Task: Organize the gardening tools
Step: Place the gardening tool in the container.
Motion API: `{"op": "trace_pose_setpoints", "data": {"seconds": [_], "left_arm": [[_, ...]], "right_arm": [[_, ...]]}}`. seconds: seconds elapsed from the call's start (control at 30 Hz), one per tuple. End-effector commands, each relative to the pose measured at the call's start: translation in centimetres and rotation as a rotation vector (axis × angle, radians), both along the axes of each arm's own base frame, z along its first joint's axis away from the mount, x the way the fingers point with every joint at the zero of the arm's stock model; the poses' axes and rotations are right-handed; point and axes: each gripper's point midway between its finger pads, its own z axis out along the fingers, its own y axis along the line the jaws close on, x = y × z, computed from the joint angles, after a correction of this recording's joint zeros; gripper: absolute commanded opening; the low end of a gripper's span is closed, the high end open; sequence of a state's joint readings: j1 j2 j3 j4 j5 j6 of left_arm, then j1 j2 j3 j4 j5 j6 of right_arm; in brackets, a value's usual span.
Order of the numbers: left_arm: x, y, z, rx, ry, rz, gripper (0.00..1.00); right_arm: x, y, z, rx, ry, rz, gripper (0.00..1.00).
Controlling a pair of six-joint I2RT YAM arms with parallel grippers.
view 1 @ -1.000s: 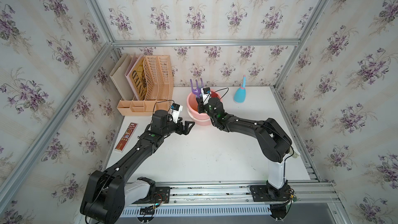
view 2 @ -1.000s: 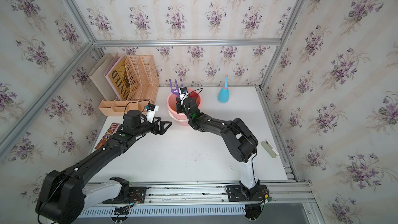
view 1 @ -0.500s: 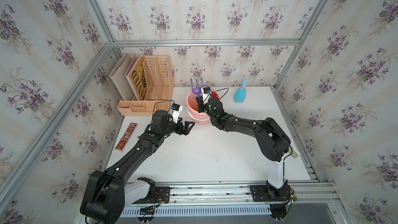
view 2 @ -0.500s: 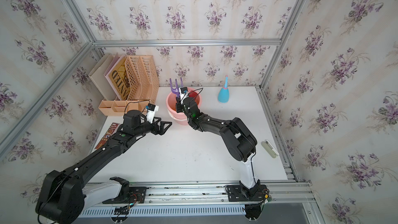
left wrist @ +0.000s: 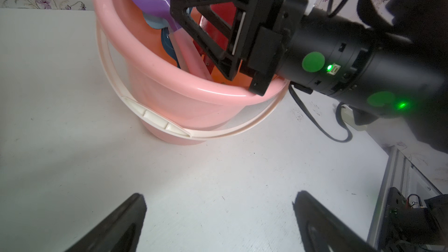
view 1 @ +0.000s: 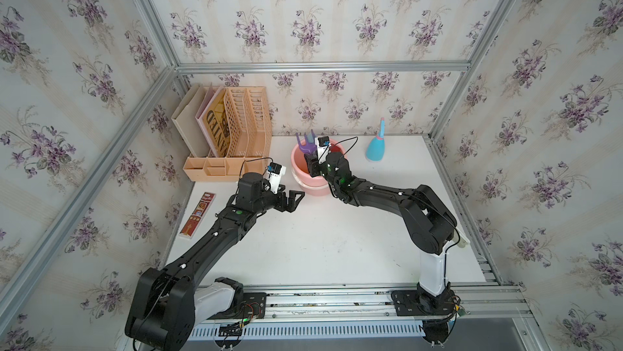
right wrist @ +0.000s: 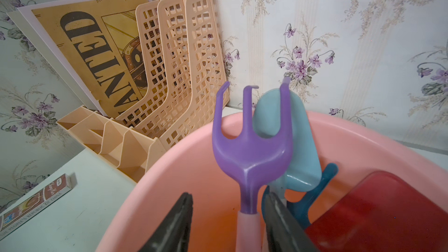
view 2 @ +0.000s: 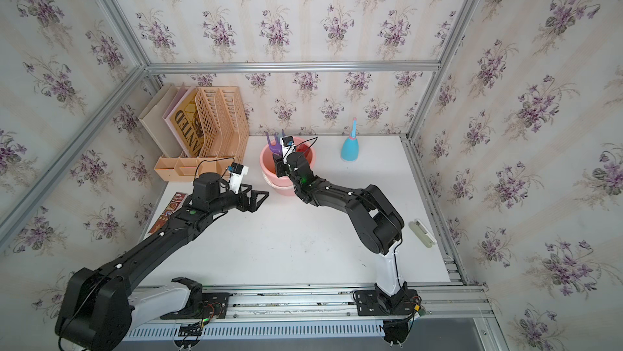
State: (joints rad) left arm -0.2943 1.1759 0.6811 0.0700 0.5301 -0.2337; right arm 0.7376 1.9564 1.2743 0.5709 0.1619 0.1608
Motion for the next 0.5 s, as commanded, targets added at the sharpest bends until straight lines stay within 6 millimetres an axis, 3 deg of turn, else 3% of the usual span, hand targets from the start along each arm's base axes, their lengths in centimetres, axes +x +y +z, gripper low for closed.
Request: {"op": "trace_pose_setpoints", "data": {"seconds": [0.0,0.27,0.47], "left_arm": [[0.2,-0.1,0.8,0.003,-0.035,-0.012,0.99],[0.9,0.1,1.5,0.014,-0.056,0.007,0.99],[1.2,0.2,2.0,0.039,-0.071,0.012,0.99]], "right_arm": [[-0.3,-0.6,2.2,0.033,-0.039,-0.016,0.58],[-2.0,-2.0,6.8,0.064,-0.095,-0.008,0.71],[-4.3,-4.7,7.5,0.041,-0.087,-0.030,0.81]]}}
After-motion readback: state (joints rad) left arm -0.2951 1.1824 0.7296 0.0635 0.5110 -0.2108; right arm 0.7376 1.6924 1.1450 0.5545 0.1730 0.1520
